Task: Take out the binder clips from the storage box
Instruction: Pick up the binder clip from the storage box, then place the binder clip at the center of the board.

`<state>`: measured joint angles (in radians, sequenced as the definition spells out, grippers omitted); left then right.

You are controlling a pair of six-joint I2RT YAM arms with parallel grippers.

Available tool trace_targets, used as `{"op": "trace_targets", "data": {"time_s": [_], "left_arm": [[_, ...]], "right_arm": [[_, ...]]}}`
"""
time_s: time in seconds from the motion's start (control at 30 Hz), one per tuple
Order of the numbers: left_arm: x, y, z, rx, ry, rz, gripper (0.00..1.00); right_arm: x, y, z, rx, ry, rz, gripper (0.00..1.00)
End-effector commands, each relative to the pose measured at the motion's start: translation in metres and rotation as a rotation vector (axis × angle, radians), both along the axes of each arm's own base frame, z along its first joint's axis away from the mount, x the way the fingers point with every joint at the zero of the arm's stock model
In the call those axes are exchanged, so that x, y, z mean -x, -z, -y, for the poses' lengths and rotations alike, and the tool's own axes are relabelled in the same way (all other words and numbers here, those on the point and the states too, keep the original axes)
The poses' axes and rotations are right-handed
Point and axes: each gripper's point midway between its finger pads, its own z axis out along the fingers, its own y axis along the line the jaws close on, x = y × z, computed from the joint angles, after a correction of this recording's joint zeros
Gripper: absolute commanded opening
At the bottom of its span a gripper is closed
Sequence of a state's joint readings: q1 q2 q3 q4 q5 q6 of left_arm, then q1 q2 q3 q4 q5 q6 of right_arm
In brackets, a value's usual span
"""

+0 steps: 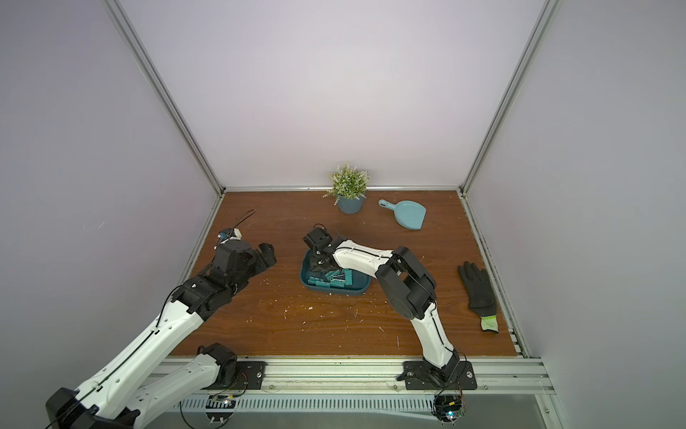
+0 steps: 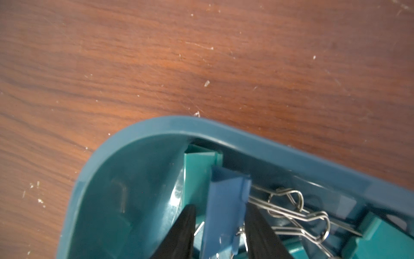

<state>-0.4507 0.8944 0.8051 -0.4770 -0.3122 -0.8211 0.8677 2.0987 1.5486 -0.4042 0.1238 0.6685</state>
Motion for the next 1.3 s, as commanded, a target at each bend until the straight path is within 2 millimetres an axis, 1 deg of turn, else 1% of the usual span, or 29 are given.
{"op": "trace_targets", "data": {"time_s": [0.0,0.03,0.1,0.17,0.3,0.43,0.6,0.67,0.73,0.83,0.9,1.0,1.13,1.2,1.27], "left_arm": [[0.001,0.001,-0.007,-0.025,-0.015,-0.010,0.99],[0.002,0.001,-0.007,-0.027,-0.015,-0.010,0.99],[0.002,0.000,-0.007,-0.026,-0.016,-0.008,0.99],[0.002,0.000,-0.007,-0.023,-0.017,-0.006,0.99],[0.002,-0.002,-0.007,-0.020,-0.017,-0.001,0.99],[0.001,-0.005,-0.007,-0.024,-0.017,0.004,0.99],[-0.001,-0.018,-0.013,-0.055,-0.037,0.030,0.99],[0.000,-0.025,-0.021,-0.084,-0.070,0.035,0.99],[0.002,-0.030,-0.032,-0.121,-0.115,0.033,0.99],[0.009,-0.038,-0.049,-0.173,-0.186,0.029,0.99],[0.013,-0.043,-0.054,-0.182,-0.203,0.034,0.99],[0.021,-0.054,-0.059,-0.166,-0.218,0.061,0.99],[0.034,-0.064,-0.066,-0.133,-0.234,0.098,0.99],[0.041,-0.068,-0.068,-0.120,-0.234,0.110,0.99],[0.047,-0.071,-0.070,-0.106,-0.228,0.123,0.99]], "right_arm": [[-0.006,-0.003,-0.004,-0.018,-0.006,0.005,0.35],[-0.005,-0.004,-0.004,-0.019,-0.006,0.006,0.30],[-0.005,-0.009,-0.003,-0.024,-0.004,0.018,0.28],[-0.007,-0.017,-0.001,-0.025,-0.001,0.035,0.24],[-0.007,-0.035,0.002,-0.024,-0.003,0.069,0.24],[-0.002,-0.060,0.006,-0.016,-0.022,0.113,0.23],[0.017,-0.091,0.006,0.038,-0.102,0.186,0.24],[0.029,-0.101,0.004,0.066,-0.154,0.212,0.24],[0.044,-0.110,-0.004,0.085,-0.225,0.238,0.24],[0.074,-0.120,-0.020,0.125,-0.350,0.287,0.24],[0.095,-0.122,-0.034,0.146,-0.441,0.312,0.24],[0.127,-0.116,-0.054,0.178,-0.579,0.330,0.25],[0.169,-0.096,-0.078,0.178,-0.747,0.308,0.25],[0.184,-0.088,-0.088,0.177,-0.808,0.307,0.25],[0.195,-0.077,-0.096,0.182,-0.863,0.299,0.26]]}}
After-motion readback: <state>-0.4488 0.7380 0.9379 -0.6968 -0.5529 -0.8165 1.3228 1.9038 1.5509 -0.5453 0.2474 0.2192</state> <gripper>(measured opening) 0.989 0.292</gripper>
